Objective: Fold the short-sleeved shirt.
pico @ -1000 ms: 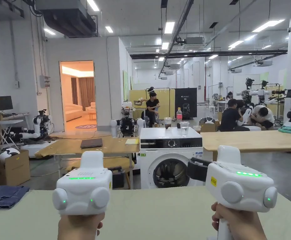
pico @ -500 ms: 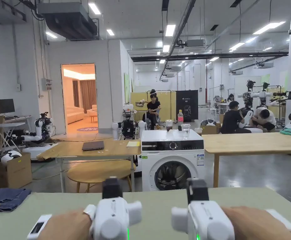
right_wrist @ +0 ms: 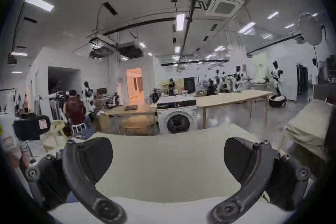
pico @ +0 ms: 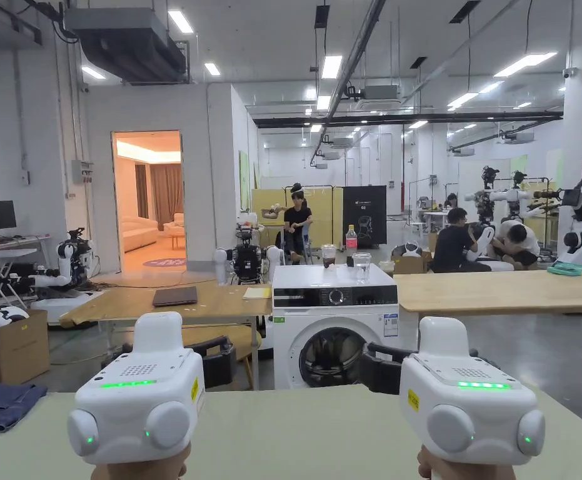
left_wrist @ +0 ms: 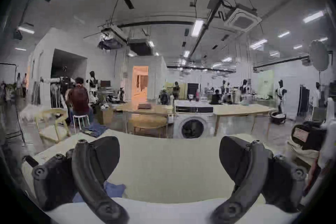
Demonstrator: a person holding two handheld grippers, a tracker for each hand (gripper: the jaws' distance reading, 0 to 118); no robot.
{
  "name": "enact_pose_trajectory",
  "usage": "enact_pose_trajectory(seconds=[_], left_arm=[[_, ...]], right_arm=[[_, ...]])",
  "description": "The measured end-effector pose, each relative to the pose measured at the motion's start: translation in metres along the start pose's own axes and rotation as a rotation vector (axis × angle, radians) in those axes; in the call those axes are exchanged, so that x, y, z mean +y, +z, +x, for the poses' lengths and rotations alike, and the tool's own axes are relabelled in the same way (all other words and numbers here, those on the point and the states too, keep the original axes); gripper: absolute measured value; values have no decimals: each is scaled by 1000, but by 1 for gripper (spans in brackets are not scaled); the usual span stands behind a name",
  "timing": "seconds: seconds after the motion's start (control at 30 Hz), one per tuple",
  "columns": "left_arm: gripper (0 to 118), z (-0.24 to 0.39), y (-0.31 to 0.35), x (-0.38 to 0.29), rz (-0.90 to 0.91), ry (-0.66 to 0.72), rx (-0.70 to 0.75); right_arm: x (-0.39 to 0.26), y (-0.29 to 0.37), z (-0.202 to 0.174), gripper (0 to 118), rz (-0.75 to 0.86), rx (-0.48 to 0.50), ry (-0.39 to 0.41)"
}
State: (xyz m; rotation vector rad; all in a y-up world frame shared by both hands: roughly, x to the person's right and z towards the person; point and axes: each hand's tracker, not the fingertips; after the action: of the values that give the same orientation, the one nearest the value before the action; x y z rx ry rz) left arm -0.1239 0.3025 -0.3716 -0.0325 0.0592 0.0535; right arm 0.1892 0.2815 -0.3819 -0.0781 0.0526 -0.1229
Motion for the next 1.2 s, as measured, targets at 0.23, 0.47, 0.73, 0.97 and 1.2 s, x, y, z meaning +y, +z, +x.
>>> enact_pose_trajectory(seconds=[0.23,0.47,0.73,0.97,1.2], left_arm=[[109,3,-4,-4,2,-50,29],[0,3,-3,-14,46,-127,60],[0,-67,31,-21,36,-156,216],[0,-203,102,-45,-51,-178,521],[0,-306,74,-107,-448,-114,531]], right_arm=[[4,9,-3,118,12,-13,75],[-5,5,-8,0,27,-36,124],[-27,-3,-87,0,25,104,152],[-78,13,-241,0,-36,457,177],[-146,9,-321,0,-133,612,186]])
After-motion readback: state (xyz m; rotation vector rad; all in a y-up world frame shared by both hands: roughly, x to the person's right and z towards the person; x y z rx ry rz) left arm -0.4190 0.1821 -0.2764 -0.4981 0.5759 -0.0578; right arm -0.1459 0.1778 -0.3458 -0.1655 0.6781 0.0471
